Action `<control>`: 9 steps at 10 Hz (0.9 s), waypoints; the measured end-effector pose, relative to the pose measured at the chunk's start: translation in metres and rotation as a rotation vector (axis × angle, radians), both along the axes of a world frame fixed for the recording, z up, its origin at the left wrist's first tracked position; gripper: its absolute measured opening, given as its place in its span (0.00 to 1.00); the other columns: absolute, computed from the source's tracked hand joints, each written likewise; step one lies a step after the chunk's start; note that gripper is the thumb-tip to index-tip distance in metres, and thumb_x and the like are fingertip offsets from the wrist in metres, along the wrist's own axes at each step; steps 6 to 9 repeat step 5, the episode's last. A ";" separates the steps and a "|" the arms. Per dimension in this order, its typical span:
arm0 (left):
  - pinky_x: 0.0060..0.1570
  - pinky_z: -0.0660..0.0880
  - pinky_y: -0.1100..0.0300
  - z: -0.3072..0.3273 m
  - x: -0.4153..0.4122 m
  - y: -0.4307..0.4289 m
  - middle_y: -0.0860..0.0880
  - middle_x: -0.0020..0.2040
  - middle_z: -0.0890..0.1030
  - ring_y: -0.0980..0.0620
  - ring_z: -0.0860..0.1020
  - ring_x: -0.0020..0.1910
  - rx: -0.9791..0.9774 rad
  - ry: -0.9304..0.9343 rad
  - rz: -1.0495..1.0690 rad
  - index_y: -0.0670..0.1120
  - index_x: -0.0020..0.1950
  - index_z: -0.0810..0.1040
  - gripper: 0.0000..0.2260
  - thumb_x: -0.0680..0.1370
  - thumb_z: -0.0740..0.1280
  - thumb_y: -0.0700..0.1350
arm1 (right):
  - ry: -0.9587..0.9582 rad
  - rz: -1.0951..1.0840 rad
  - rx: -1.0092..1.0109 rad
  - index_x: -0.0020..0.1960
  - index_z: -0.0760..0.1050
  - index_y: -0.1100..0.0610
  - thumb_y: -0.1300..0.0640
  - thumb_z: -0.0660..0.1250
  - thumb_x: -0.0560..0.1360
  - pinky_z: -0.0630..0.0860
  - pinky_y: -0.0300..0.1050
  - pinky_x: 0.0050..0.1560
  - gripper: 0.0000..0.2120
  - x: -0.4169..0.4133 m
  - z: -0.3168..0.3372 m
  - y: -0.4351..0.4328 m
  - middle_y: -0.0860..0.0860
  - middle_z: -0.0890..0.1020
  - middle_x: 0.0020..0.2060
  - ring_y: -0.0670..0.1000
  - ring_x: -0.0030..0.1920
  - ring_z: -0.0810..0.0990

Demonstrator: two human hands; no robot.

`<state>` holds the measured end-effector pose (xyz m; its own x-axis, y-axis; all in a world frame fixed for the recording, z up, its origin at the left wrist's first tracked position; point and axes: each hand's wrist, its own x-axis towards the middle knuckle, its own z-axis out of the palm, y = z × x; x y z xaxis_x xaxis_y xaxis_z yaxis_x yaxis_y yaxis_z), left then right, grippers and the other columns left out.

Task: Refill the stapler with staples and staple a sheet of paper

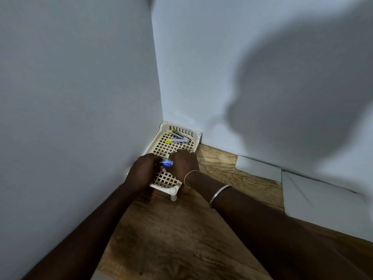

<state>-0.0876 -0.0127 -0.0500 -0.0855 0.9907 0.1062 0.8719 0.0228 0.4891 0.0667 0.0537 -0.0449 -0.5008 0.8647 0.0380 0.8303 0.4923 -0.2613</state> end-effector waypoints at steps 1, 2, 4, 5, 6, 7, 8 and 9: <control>0.50 0.78 0.55 0.001 0.000 -0.002 0.46 0.55 0.84 0.44 0.83 0.52 -0.024 0.002 0.011 0.48 0.64 0.82 0.16 0.76 0.71 0.40 | -0.029 0.014 -0.008 0.52 0.81 0.54 0.36 0.72 0.71 0.73 0.54 0.56 0.23 0.001 0.003 0.001 0.54 0.83 0.51 0.59 0.55 0.80; 0.57 0.77 0.51 0.006 0.002 -0.006 0.43 0.60 0.82 0.42 0.81 0.57 -0.028 0.004 0.025 0.45 0.69 0.78 0.19 0.77 0.70 0.41 | 0.024 0.024 0.014 0.57 0.81 0.55 0.33 0.71 0.70 0.74 0.54 0.57 0.28 0.010 0.012 -0.004 0.55 0.83 0.54 0.58 0.58 0.79; 0.63 0.75 0.49 0.021 0.028 -0.036 0.42 0.67 0.78 0.44 0.78 0.63 0.110 -0.012 0.002 0.42 0.71 0.75 0.20 0.79 0.70 0.43 | 0.183 -0.035 0.093 0.59 0.81 0.53 0.39 0.65 0.77 0.74 0.54 0.57 0.21 0.056 0.023 -0.032 0.52 0.82 0.56 0.56 0.60 0.77; 0.65 0.74 0.50 0.027 0.051 -0.049 0.42 0.67 0.78 0.44 0.77 0.64 0.158 -0.021 -0.015 0.42 0.69 0.76 0.19 0.79 0.71 0.42 | 0.178 -0.076 0.077 0.59 0.80 0.52 0.40 0.63 0.78 0.73 0.54 0.58 0.19 0.091 0.018 -0.050 0.50 0.82 0.57 0.55 0.61 0.76; 0.65 0.74 0.50 0.027 0.051 -0.049 0.42 0.67 0.78 0.44 0.77 0.64 0.158 -0.021 -0.015 0.42 0.69 0.76 0.19 0.79 0.71 0.42 | 0.178 -0.076 0.077 0.59 0.80 0.52 0.40 0.63 0.78 0.73 0.54 0.58 0.19 0.091 0.018 -0.050 0.50 0.82 0.57 0.55 0.61 0.76; 0.65 0.74 0.50 0.027 0.051 -0.049 0.42 0.67 0.78 0.44 0.77 0.64 0.158 -0.021 -0.015 0.42 0.69 0.76 0.19 0.79 0.71 0.42 | 0.178 -0.076 0.077 0.59 0.80 0.52 0.40 0.63 0.78 0.73 0.54 0.58 0.19 0.091 0.018 -0.050 0.50 0.82 0.57 0.55 0.61 0.76; 0.65 0.74 0.50 0.027 0.051 -0.049 0.42 0.67 0.78 0.44 0.77 0.64 0.158 -0.021 -0.015 0.42 0.69 0.76 0.19 0.79 0.71 0.42 | 0.178 -0.076 0.077 0.59 0.80 0.52 0.40 0.63 0.78 0.73 0.54 0.58 0.19 0.091 0.018 -0.050 0.50 0.82 0.57 0.55 0.61 0.76; 0.65 0.74 0.50 0.027 0.051 -0.049 0.42 0.67 0.78 0.44 0.77 0.64 0.158 -0.021 -0.015 0.42 0.69 0.76 0.19 0.79 0.71 0.42 | 0.178 -0.076 0.077 0.59 0.80 0.52 0.40 0.63 0.78 0.73 0.54 0.58 0.19 0.091 0.018 -0.050 0.50 0.82 0.57 0.55 0.61 0.76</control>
